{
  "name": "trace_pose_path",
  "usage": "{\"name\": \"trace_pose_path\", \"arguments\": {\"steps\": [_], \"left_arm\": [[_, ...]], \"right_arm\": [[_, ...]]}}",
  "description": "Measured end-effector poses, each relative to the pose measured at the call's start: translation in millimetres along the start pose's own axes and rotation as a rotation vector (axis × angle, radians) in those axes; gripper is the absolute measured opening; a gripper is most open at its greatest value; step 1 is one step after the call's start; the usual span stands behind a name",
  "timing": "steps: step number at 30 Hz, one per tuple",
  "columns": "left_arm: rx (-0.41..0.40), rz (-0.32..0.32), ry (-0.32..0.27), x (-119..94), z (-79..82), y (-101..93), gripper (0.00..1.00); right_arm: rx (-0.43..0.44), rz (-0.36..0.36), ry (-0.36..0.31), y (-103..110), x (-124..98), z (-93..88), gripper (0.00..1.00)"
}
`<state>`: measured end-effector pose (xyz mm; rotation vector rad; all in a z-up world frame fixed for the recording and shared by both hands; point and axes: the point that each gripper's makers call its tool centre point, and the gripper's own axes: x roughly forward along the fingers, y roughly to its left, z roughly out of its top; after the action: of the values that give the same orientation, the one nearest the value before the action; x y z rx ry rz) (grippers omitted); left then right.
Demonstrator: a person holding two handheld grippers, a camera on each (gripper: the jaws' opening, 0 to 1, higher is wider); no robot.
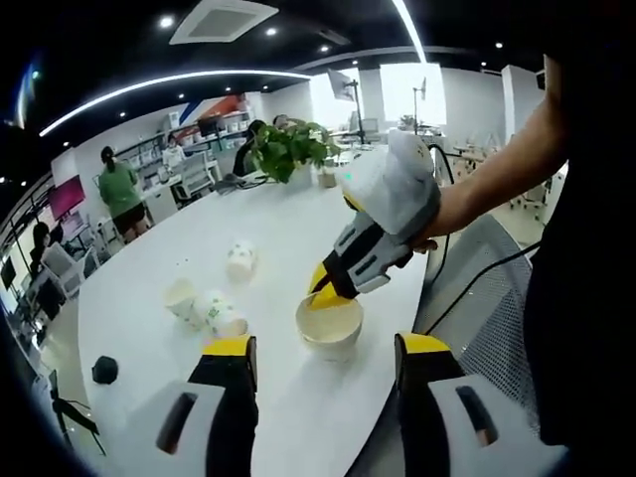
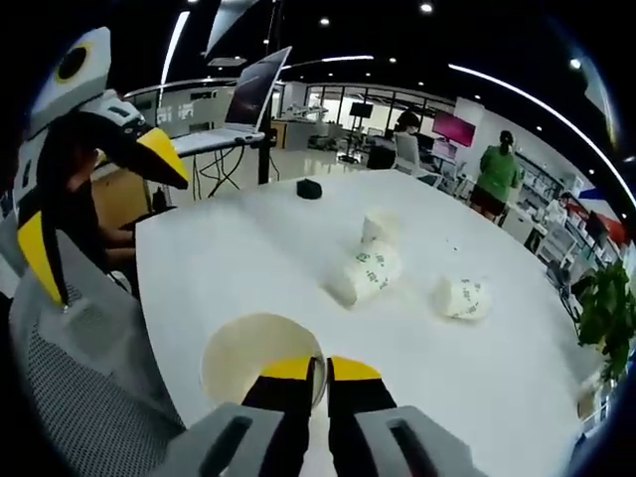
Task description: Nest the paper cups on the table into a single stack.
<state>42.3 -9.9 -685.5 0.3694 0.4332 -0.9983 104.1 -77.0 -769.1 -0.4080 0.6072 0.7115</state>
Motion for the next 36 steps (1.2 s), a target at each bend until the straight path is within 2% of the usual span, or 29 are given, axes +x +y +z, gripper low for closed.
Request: {"name": "trace_pose_path", "arguments": {"steps": [20, 25, 31, 36], "left_arm": [[-0.019, 0.010, 0.010, 0, -10.0, 1.9, 0.53], [-0.028, 0.012, 0.007, 0, -10.6, 4.8, 0.53], [-0.038, 0.014, 0.000, 6, -8.4, 14.1, 0.53], [-0.064, 0.028, -0.012, 16, -4.6, 28.5, 0.53]], "right_arm": [[-0.044, -0.022, 0.015, 2, 4, -3.1, 0.05], [-0.007, -0.027, -0.007, 0, 1, 1.2, 0.08], [0.089, -0.029, -0.056, -7, -7, 8.1, 0.13], [0.191, -0.016, -0.120, -13, -17, 14.0, 0.24]]}}
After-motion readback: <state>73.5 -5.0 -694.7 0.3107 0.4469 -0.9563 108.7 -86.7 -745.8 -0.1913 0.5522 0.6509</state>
